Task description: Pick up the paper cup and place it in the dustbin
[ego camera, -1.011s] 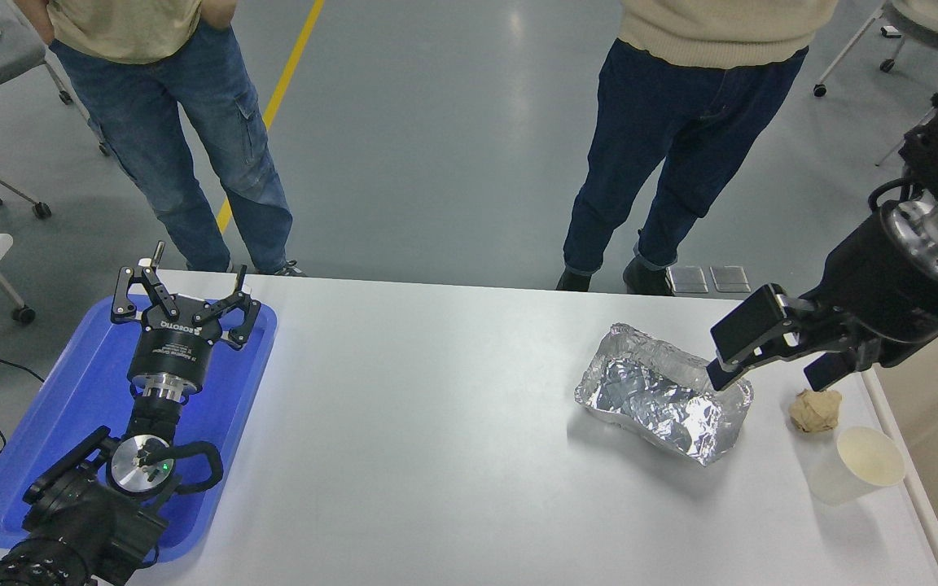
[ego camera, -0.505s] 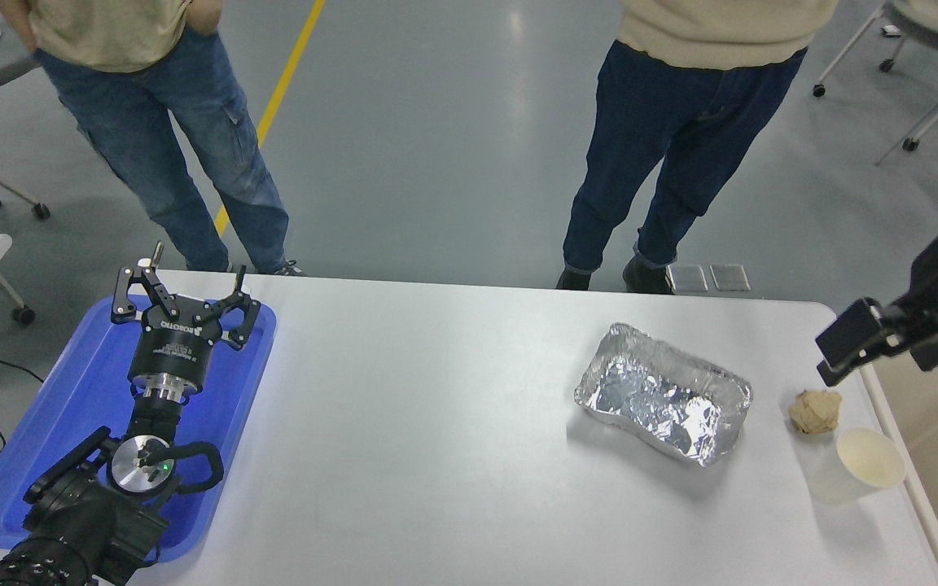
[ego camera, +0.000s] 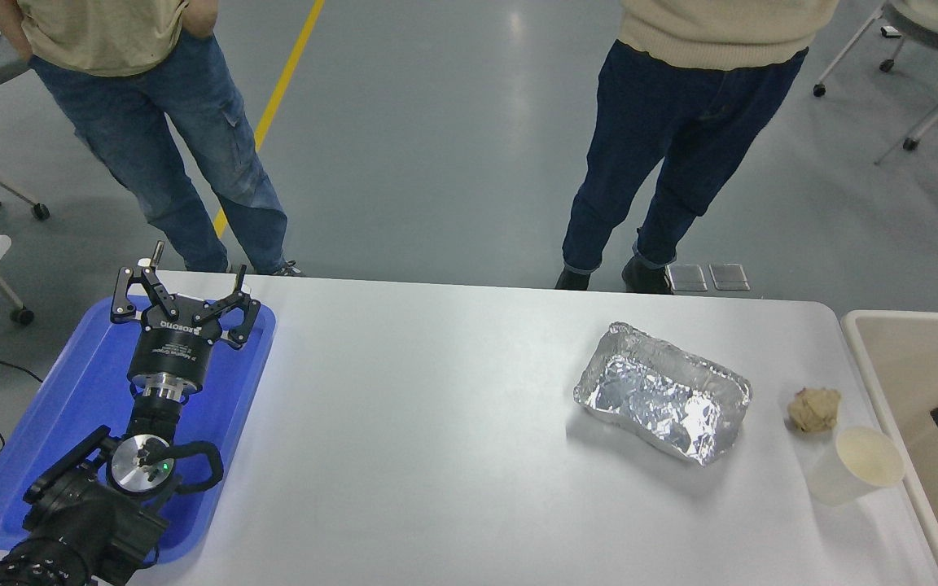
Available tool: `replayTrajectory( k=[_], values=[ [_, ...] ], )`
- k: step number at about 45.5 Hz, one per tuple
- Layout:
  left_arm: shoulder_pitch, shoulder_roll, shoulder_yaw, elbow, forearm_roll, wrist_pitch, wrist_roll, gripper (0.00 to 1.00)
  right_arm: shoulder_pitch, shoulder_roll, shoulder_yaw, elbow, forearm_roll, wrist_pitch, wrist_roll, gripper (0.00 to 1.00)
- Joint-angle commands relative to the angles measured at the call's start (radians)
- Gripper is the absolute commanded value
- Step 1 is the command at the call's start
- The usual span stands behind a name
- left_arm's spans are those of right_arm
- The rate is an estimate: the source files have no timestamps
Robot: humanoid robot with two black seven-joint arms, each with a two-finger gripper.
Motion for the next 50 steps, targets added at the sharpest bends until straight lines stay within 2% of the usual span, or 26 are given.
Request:
replayTrajectory(
  k=[1, 30, 42, 48, 50],
  values=[
    [0.0, 0.0, 0.0, 0.0, 0.0, 0.0, 0.0, 1.0, -0.053, 0.003, 0.053, -0.023, -0.003, -0.022, 0.0, 1.0],
    [0.0, 0.0, 0.0, 0.0, 0.0, 0.0, 0.0, 1.0, -0.211, 0.069, 0.197, -0.037, -0.007, -0.023, -0.006, 1.0],
    [0.0, 0.0, 0.0, 0.0, 0.0, 0.0, 0.0, 1.0, -0.316, 0.093, 0.244, -0.137, -0.016, -0.074, -0.006, 1.0],
    [0.0, 0.0, 0.0, 0.0, 0.0, 0.0, 0.0, 1.0, -0.339, 0.098, 0.275, -0.146, -0.018, -0.075, -0.006, 0.96],
    [0.0, 0.0, 0.0, 0.0, -0.002, 0.0, 0.0, 1.0, -0.343, 0.098, 0.275, -0.149, -0.018, -0.075, -0.006, 0.91]
  ],
)
